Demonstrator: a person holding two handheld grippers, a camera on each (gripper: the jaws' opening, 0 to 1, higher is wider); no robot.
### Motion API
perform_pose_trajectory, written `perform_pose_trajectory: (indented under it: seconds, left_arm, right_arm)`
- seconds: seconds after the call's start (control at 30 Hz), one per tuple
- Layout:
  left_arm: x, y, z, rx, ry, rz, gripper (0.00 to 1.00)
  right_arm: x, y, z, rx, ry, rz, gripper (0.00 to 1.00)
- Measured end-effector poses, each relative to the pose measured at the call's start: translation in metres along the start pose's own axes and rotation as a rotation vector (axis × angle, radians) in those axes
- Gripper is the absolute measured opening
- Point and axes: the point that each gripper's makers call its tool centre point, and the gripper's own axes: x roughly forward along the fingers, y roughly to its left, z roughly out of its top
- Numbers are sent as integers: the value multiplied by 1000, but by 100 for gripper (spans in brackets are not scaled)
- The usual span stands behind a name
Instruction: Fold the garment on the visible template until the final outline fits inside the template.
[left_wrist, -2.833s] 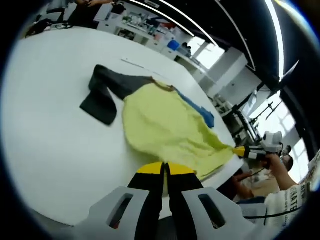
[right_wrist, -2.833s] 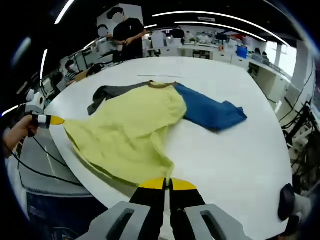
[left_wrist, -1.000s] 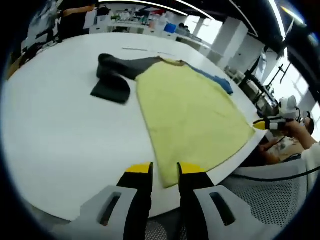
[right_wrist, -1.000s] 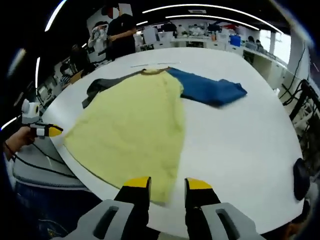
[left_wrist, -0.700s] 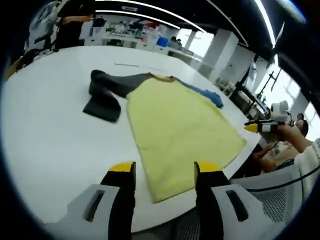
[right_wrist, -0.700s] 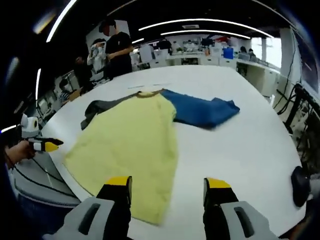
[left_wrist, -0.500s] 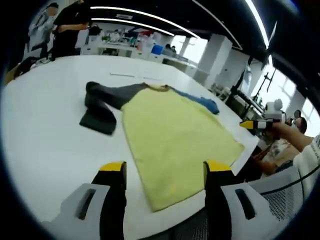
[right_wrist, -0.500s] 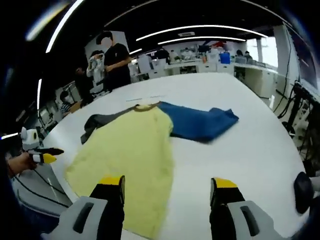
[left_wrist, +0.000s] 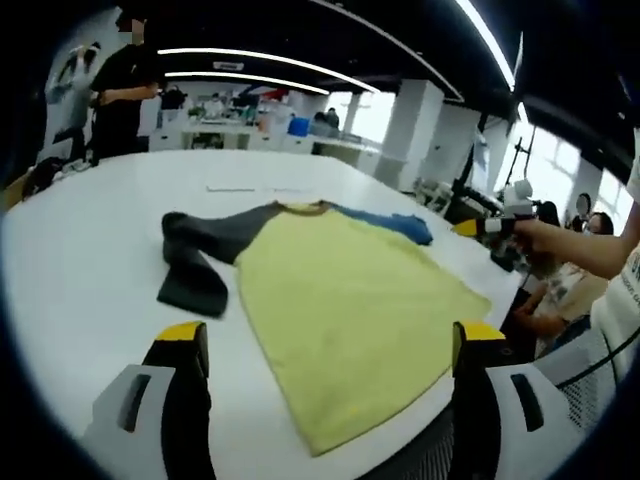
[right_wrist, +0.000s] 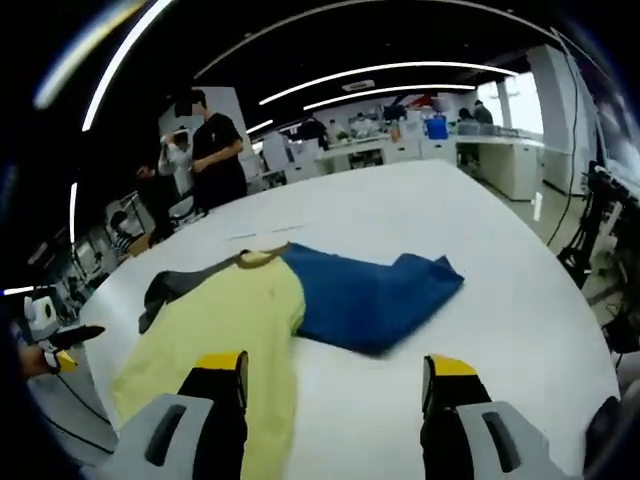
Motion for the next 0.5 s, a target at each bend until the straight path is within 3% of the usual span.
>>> perform_pose_trajectory:
  seconds: [0.5]
  left_arm:
    - [4,-4,15,28,-29,-29,99]
  right_arm:
    - [52,-61,24,95,-26,-70,52]
